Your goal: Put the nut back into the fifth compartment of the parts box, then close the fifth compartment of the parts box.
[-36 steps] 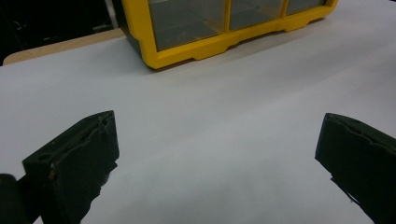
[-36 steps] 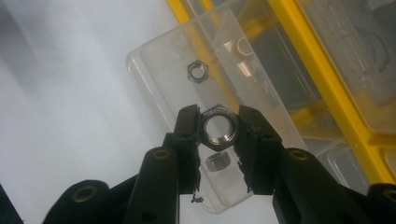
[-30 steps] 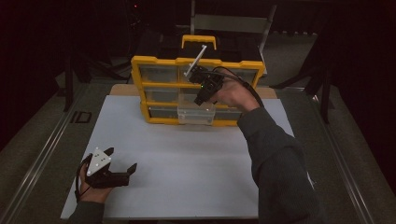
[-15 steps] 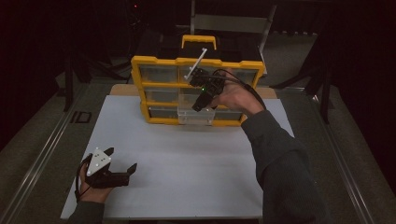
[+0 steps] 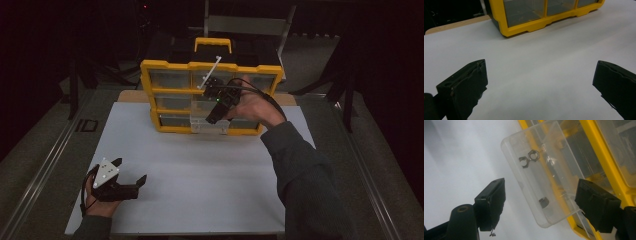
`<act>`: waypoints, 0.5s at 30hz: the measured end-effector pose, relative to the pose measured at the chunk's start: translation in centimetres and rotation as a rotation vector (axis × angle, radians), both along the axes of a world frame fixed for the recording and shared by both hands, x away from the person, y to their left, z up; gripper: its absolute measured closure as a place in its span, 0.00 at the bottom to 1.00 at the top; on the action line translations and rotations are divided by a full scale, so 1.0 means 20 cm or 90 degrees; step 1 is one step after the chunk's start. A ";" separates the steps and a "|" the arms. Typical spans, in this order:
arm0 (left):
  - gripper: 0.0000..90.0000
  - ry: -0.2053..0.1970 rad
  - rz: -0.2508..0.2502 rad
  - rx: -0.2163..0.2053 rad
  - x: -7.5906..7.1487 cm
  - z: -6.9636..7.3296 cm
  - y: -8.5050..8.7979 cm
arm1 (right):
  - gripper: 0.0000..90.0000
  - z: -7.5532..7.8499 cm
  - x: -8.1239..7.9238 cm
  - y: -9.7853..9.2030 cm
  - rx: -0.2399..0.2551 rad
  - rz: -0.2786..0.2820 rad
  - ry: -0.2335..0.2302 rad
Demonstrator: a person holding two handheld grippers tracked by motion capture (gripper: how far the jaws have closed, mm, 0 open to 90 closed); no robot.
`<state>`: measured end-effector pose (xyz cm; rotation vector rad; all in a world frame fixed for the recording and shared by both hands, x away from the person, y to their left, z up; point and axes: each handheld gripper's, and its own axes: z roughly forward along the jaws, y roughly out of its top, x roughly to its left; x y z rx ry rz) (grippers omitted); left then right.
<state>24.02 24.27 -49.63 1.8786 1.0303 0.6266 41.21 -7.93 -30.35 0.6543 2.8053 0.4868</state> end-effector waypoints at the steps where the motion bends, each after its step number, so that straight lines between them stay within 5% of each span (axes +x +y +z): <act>1: 0.00 0.000 0.000 0.000 0.00 0.00 0.00 | 0.27 0.00 0.00 0.00 0.001 0.002 0.000; 15: 0.00 0.001 0.001 0.001 0.00 0.00 0.00 | 0.28 -0.01 -0.06 -0.03 0.012 0.017 -0.003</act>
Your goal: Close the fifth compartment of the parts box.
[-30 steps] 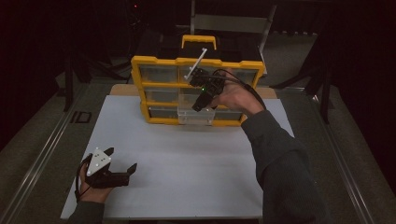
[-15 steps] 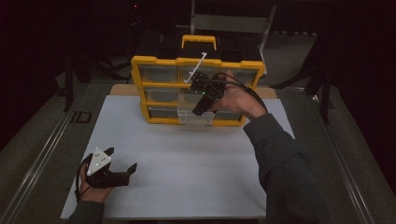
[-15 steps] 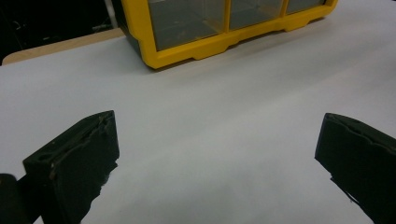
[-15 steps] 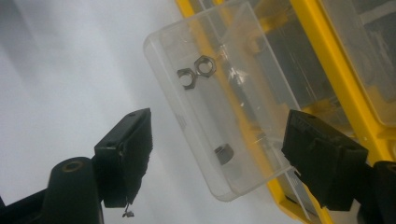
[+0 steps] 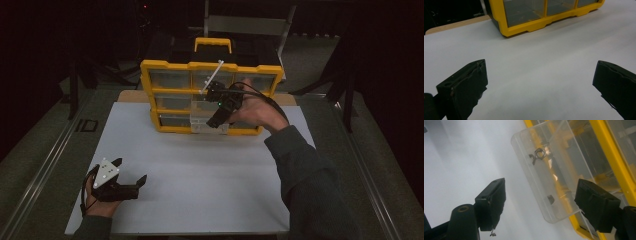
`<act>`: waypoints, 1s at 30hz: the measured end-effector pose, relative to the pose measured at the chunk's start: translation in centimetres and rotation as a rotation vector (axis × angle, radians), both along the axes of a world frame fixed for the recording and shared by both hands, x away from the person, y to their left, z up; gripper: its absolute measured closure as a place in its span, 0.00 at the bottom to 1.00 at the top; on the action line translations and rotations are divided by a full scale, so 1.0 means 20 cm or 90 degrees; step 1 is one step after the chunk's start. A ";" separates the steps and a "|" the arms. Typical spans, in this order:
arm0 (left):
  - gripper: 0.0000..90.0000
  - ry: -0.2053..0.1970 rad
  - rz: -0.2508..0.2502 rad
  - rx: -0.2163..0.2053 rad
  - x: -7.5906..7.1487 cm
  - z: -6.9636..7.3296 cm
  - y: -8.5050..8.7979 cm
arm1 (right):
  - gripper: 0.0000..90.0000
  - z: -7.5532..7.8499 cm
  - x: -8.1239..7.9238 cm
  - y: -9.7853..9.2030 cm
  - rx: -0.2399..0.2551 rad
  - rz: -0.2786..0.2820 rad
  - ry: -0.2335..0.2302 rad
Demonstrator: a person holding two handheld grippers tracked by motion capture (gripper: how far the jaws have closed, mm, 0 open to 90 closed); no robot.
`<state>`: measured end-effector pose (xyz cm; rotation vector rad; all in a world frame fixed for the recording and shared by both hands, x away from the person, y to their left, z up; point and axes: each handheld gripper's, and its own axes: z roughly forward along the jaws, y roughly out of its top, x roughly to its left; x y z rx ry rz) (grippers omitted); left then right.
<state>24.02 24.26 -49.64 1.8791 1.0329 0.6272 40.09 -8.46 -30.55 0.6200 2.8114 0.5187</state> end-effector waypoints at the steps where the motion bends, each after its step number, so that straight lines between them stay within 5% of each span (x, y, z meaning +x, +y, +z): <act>1: 0.00 0.000 0.000 0.000 0.00 0.00 0.00 | 0.28 0.00 0.00 0.00 0.002 0.001 0.000; 30: 0.00 -0.001 -0.001 0.000 0.00 0.00 0.00 | 0.36 -0.15 -0.12 -0.20 0.035 -0.014 0.016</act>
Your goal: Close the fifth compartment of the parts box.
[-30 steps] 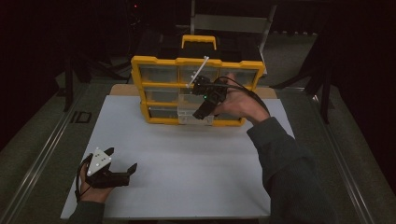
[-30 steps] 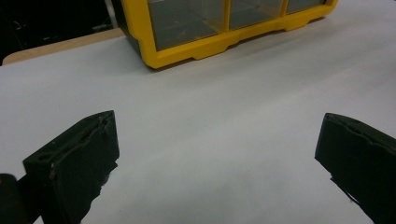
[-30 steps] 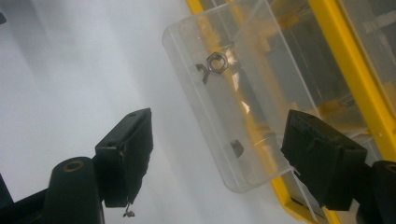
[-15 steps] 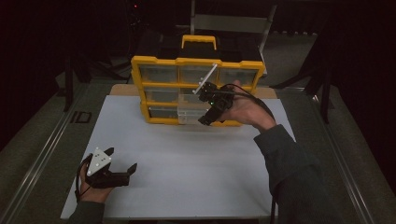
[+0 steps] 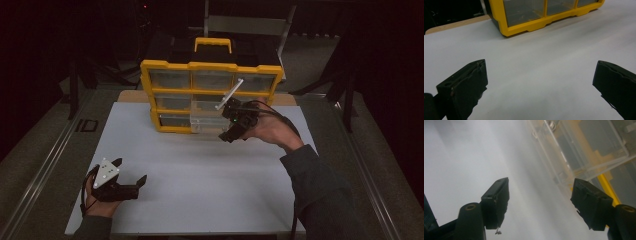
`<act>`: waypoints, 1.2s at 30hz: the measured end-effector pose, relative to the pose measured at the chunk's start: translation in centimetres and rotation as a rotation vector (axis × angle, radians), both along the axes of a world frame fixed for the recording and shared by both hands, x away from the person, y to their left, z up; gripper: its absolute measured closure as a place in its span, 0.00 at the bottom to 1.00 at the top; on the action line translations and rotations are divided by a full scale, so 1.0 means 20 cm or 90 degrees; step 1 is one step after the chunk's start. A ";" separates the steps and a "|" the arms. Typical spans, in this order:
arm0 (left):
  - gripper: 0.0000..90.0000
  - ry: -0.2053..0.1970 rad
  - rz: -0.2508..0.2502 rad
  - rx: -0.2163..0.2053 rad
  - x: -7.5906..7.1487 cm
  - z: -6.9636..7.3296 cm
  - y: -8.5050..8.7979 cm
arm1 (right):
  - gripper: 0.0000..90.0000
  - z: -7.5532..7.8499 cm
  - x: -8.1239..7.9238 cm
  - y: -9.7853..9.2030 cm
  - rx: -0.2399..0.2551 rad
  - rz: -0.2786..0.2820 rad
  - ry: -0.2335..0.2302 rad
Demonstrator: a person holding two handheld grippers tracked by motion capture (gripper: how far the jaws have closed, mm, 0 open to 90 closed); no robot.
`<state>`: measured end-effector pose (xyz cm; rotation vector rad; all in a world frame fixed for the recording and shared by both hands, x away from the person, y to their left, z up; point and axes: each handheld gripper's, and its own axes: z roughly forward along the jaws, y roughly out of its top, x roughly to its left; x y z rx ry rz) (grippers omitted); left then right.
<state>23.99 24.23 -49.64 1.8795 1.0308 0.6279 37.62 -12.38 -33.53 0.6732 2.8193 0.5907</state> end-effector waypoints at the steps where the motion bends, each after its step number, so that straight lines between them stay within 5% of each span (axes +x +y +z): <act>1: 0.00 0.000 0.000 0.000 0.00 0.00 0.00 | 0.37 0.00 0.00 -0.01 0.003 0.000 0.000; 10: 0.01 0.001 -0.002 0.002 0.00 0.00 0.00 | 0.51 -0.05 -0.05 -0.07 0.022 -0.006 -0.006; 21: 0.01 0.001 -0.002 0.000 0.00 0.00 0.00 | 0.72 -0.16 -0.04 -0.10 0.049 -0.048 -0.063; 29: 0.01 0.001 -0.001 0.001 0.00 0.00 0.00 | 0.99 -0.20 -0.05 -0.10 0.080 -0.058 -0.098; 36: 0.01 0.001 -0.002 0.000 0.00 0.00 0.00 | 1.00 -0.24 -0.05 -0.10 0.096 -0.071 -0.106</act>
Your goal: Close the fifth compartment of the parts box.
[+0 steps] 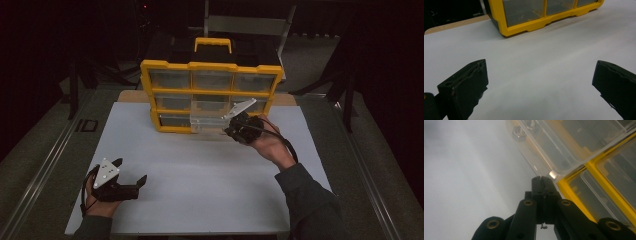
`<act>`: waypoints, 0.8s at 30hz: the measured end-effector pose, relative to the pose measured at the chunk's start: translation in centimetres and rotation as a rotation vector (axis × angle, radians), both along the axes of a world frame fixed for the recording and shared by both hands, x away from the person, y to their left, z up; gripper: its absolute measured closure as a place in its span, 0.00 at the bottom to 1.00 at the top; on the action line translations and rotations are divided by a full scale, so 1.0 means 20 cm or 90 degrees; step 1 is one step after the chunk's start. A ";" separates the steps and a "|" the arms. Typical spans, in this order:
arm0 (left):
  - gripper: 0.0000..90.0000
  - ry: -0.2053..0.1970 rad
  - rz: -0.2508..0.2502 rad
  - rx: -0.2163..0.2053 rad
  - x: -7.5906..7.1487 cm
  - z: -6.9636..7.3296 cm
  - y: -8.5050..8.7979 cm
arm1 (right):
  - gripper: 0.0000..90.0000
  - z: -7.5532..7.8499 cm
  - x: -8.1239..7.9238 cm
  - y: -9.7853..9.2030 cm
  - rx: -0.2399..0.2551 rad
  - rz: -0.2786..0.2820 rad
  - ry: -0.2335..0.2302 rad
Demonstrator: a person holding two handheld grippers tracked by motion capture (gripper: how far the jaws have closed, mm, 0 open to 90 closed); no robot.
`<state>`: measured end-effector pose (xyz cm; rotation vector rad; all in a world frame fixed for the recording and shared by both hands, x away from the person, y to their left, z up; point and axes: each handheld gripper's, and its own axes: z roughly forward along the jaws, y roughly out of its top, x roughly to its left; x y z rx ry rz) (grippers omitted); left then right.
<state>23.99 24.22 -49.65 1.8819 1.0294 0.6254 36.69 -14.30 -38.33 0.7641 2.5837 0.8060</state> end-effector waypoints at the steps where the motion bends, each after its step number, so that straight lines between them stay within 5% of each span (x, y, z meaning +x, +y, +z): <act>1: 0.01 0.000 0.000 0.000 0.00 0.00 0.00 | 1.00 0.00 0.00 0.00 0.007 -0.001 -0.002; 24: 0.01 0.000 0.000 0.000 0.00 0.00 0.00 | 1.00 -0.05 0.03 0.07 0.035 -0.001 -0.012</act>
